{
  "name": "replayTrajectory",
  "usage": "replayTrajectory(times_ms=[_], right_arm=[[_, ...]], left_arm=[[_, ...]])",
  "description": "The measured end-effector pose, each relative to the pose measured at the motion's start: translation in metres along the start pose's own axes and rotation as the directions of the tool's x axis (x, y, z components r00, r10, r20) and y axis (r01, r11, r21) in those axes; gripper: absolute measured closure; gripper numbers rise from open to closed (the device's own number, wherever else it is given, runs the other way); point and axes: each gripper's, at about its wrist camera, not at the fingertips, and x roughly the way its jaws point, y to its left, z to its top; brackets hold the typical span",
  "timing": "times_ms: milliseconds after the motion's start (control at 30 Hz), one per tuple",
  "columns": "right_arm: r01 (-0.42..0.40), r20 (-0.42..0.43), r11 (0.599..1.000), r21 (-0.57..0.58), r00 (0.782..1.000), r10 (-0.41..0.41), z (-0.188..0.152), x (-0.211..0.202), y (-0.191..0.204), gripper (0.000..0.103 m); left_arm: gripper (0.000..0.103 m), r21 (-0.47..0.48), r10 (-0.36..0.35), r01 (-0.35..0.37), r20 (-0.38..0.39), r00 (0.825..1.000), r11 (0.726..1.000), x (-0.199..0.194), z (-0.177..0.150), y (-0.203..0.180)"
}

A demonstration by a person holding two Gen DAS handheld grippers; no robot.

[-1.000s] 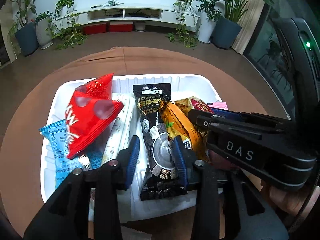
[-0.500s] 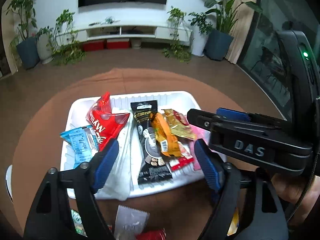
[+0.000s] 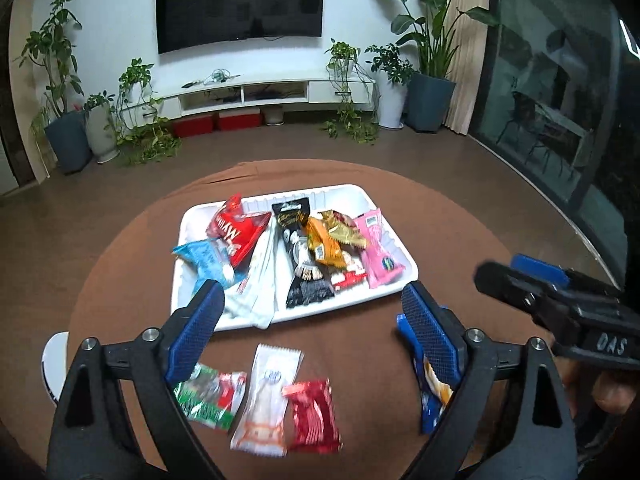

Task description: Organize snacks

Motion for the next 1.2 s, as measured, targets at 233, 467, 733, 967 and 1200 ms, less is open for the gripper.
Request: replayTrajectory(times_ms=[233,467,733,967,1200], right_arm=[[0.016,-0.016,1.0,-0.017,1.0,-0.016,-0.044,-0.024,0.006,0.011],[0.028,-0.042,0.999,-0.031,0.999,-0.029,-0.081,-0.031,0.015,0.01],[0.017,-0.144,0.999,-0.032,0.989,-0.021,-0.14,-0.025,0.021,0.01],[-0.009,-0.163,0.998,-0.064,0.987,-0.002,-0.157,-0.022,0.036,0.01],[-0.021,-0.181,0.996,-0.083,0.983,0.005,-0.162,-0.018,0.039,0.01]], left_arm=[[0.012,-0.014,0.003,-0.003,-0.017,1.0,1.0,-0.029,-0.027,0.006],[0.011,-0.036,0.01,-0.012,-0.049,0.999,0.999,-0.042,-0.064,0.025],[0.011,-0.106,0.012,-0.031,-0.179,0.984,0.994,-0.035,-0.141,0.068],[0.011,-0.122,0.005,-0.028,-0.187,0.982,0.992,-0.04,-0.162,0.087],[0.011,-0.002,0.01,-0.01,-0.143,0.99,1.0,-0.037,-0.126,0.1]])
